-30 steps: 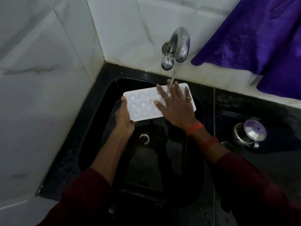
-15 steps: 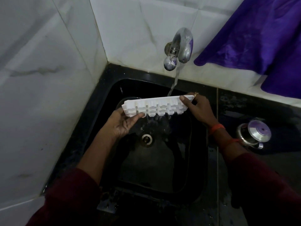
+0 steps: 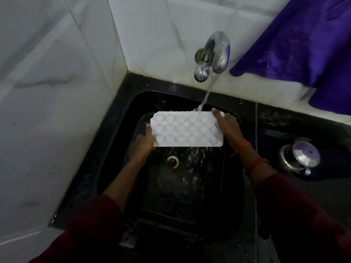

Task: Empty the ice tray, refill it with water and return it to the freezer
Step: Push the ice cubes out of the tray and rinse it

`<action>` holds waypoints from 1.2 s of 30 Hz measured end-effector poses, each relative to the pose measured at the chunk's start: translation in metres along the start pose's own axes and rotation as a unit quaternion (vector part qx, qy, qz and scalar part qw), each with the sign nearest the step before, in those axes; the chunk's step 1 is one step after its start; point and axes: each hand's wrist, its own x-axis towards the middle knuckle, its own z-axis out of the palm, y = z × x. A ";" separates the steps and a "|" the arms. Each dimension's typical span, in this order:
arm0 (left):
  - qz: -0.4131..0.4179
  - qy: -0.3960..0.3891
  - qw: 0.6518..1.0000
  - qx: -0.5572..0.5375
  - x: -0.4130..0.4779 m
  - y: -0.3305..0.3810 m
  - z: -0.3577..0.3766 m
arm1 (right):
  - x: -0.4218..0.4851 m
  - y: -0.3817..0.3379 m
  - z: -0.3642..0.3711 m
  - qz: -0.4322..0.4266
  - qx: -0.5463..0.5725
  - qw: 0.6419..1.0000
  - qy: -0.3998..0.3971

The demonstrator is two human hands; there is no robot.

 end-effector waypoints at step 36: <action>0.059 -0.167 0.905 -0.386 -0.023 0.004 0.062 | -0.061 0.002 0.081 -0.319 -0.477 0.819 0.001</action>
